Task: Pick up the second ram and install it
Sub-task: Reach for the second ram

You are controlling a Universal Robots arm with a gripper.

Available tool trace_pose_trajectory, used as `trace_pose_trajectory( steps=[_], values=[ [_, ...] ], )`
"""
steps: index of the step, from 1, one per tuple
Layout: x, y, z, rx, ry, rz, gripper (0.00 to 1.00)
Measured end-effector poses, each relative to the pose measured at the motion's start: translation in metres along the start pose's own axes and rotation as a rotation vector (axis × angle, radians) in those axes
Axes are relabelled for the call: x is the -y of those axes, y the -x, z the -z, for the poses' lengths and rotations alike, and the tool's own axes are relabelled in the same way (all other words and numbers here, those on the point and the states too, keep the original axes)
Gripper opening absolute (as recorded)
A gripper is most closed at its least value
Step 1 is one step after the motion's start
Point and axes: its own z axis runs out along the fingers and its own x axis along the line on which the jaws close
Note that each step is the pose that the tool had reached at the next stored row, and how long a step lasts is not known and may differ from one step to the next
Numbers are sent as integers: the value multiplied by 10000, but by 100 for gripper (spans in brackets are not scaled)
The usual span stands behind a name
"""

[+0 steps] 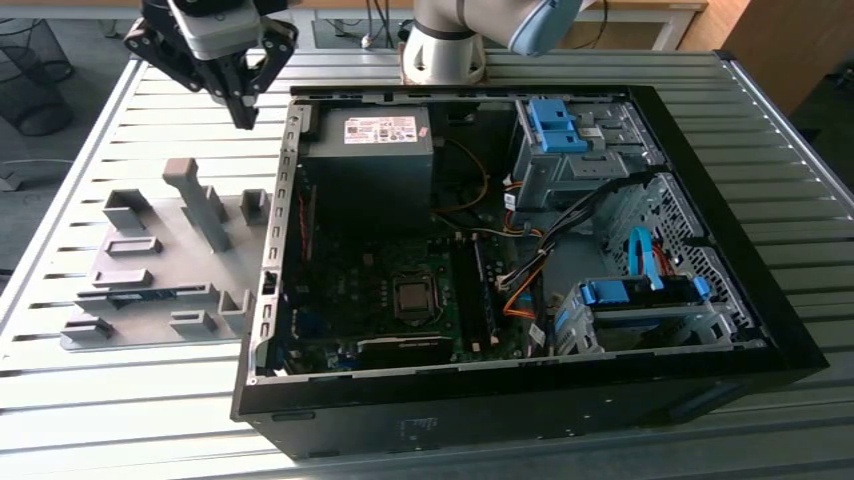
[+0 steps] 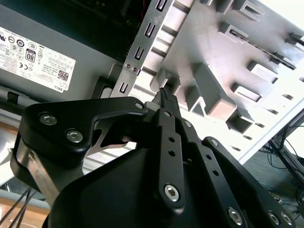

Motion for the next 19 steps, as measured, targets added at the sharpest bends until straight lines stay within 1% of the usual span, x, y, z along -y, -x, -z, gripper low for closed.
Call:
trace_pose_trajectory(
  steps=[19],
  values=[
    [6, -66, -16, -23, -2, 0, 10]
  ],
)
